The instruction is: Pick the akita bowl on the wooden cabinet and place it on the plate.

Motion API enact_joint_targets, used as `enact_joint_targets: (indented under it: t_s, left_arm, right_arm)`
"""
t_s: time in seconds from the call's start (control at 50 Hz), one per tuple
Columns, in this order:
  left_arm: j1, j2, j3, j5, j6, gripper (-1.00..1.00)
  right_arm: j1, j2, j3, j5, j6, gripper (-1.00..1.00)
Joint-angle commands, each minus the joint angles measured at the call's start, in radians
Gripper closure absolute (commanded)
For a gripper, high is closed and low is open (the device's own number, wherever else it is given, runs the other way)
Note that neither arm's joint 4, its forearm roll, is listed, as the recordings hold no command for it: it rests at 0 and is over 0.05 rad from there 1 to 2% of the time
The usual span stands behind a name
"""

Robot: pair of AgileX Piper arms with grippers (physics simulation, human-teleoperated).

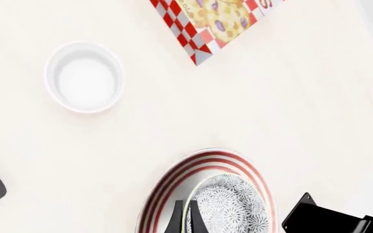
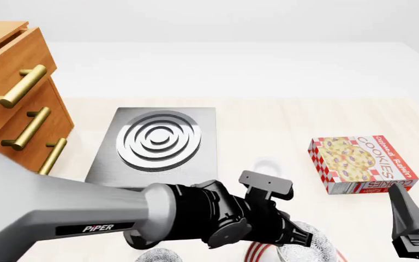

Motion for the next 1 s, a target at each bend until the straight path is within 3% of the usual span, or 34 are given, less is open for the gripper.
enact_joint_targets:
  t_s: [0.02,0.5,0.52,0.64,0.68,0.7,0.76,0.8,1.0]
  left_arm:
    - [0.002,0.006,-0.003,-0.006,0.002,1.0]
    - [0.011,-0.008,0.009,-0.031,-0.001,1.0]
    - [0.011,-0.011,0.006,-0.027,0.001,-1.0]
    - [-0.014,-0.063,0.001,-0.017,0.019,-1.0]
    - [0.027,-0.102,0.011,-0.014,0.068,-1.0]
    - [0.095,-0.143,0.032,-0.018,0.128,-1.0]
    - [0.111,-0.172,0.039,-0.004,0.135,-1.0]
    - [0.14,-0.226,0.051,-0.008,0.179,-1.0]
    - [0.157,-0.298,0.067,0.02,0.18,-1.0]
  right_arm:
    - [0.0,0.0,0.0,0.0,0.0,-1.0]
    - [0.0,0.0,0.0,0.0,0.0,-1.0]
    - [0.0,0.0,0.0,0.0,0.0,-1.0]
    - [0.0,0.0,0.0,0.0,0.0,-1.0]
    - [0.0,0.0,0.0,0.0,0.0,-1.0]
    - [0.0,0.0,0.0,0.0,0.0,-1.0]
    - [0.0,0.0,0.0,0.0,0.0,-1.0]
    - [0.0,0.0,0.0,0.0,0.0,-1.0]
    - [0.0,0.0,0.0,0.0,0.0,-1.0]
